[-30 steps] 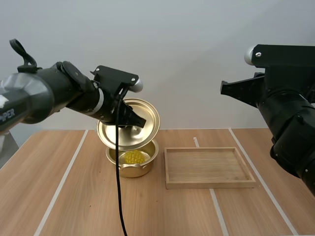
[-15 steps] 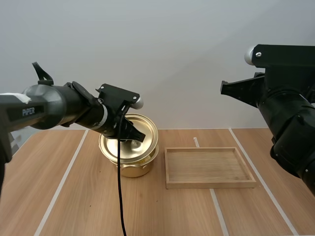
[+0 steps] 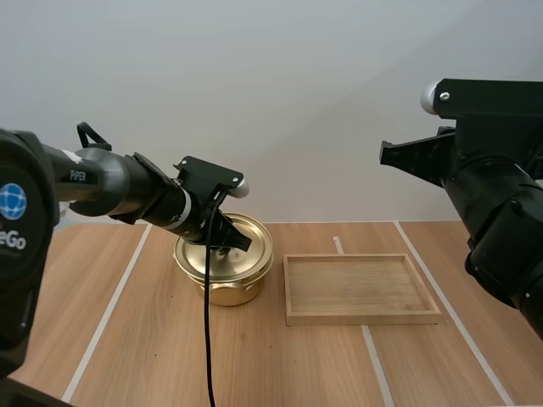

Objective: Open the pot, put the pineapple inside, and close it

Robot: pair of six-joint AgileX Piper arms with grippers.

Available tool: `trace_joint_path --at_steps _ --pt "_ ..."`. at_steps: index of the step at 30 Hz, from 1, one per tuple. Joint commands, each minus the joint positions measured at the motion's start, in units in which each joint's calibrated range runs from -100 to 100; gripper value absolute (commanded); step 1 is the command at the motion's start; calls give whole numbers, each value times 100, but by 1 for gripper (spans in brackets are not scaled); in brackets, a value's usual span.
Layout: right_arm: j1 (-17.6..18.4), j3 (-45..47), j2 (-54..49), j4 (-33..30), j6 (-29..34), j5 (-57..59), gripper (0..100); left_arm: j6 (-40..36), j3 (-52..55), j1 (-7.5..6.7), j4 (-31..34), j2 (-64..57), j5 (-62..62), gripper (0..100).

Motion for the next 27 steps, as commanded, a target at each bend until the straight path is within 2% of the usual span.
trace_joint_path --at_steps 1,17,27 --pt "-17 3 -55 21 -39 -40 0 269 13 -13 -209 22 -353 0" --pt "-60 3 -55 21 -39 -40 0 482 13 -13 -331 521 -394 0" --pt "-60 3 -55 21 -39 -40 0 838 13 -13 -833 757 -394 0"
